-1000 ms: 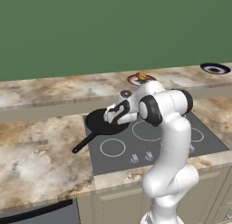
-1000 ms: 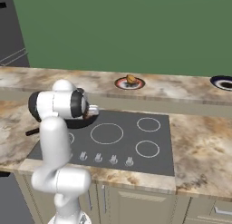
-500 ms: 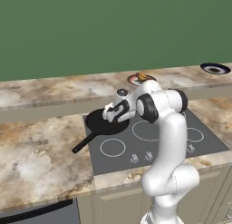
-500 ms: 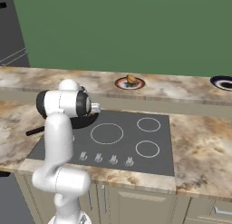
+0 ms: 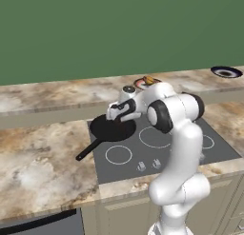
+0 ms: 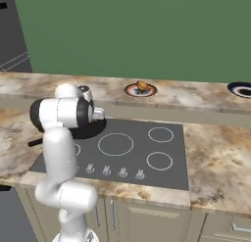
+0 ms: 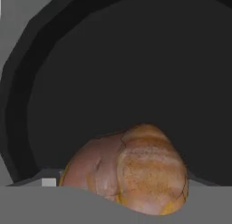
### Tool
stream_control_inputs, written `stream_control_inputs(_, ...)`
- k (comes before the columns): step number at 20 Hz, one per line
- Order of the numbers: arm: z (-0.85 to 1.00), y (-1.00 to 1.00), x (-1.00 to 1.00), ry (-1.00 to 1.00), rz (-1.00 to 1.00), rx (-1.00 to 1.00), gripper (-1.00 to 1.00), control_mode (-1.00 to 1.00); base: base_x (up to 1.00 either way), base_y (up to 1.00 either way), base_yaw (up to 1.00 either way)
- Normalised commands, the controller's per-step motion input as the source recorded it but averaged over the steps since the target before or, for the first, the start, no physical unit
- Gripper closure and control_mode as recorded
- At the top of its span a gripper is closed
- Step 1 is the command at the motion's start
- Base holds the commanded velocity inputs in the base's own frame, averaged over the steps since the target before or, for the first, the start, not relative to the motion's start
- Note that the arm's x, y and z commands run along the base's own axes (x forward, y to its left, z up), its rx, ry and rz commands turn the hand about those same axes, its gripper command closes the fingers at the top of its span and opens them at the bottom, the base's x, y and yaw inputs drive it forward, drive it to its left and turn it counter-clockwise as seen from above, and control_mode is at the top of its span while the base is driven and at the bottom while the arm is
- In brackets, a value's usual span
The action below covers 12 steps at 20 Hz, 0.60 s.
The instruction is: Take the chicken drumsticks from the pan and place one on each plate on the dining counter.
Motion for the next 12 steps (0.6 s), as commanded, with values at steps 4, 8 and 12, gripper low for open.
stream_control_inputs(4,1.00,-0.21,-1.00,-0.33,0.00,0.17,1.00,-1.00,0.00,0.00,0.00)
stream_control_inputs(8,1.00,-0.49,-1.00,-0.25,0.00,0.06,1.00,-1.00,0.00,0.00,0.00)
stream_control_inputs(12,1.00,-0.39,-1.00,-0.17,0.00,0.00,1.00,-1.00,0.00,0.00,0.00)
